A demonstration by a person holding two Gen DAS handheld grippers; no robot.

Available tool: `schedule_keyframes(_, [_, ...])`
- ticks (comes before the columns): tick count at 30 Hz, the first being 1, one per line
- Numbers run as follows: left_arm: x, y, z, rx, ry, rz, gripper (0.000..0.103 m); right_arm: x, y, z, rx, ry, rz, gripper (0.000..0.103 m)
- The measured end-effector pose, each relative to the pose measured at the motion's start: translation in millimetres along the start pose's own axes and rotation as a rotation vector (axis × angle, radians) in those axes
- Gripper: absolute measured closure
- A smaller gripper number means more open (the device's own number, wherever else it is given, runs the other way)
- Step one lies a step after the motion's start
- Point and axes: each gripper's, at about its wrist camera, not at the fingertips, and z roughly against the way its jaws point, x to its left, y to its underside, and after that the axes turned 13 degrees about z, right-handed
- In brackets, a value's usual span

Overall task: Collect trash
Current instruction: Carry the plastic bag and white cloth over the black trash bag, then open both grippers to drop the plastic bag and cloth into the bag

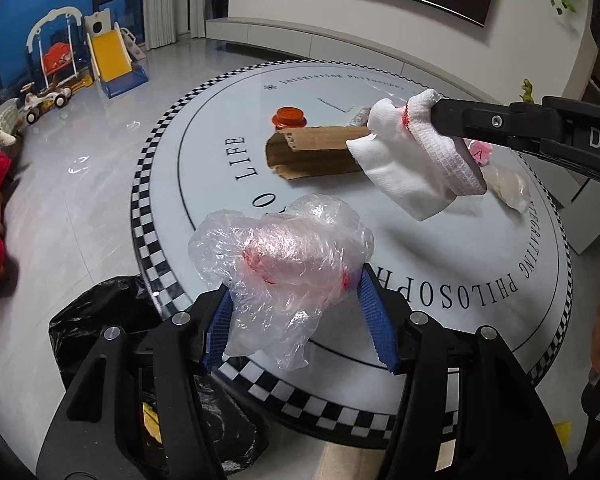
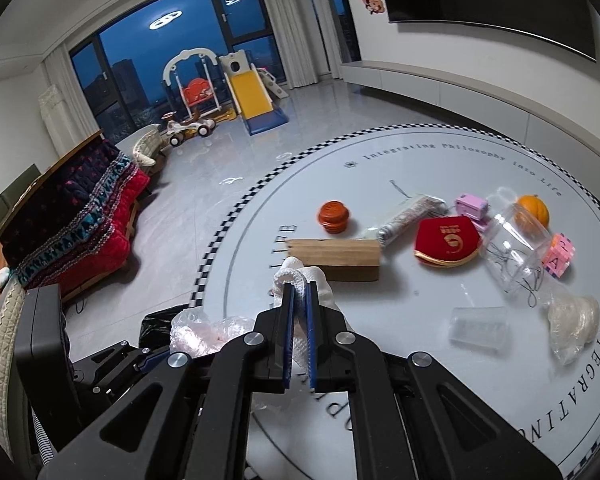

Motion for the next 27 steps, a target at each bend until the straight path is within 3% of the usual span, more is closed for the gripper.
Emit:
schedule_keyframes(12, [79.3,22.0,41.3,-0.053,-0.104,0.125,0.046,86.9,-4.1,-12.0,0.016,-0.108,0.129,0.097])
schedule_keyframes(27, [179.6,58.2,58.9,-0.059,-0.262,0.32,0.045,195.9,25.6,-55.1,0.133,-0.283,0.282,0.097])
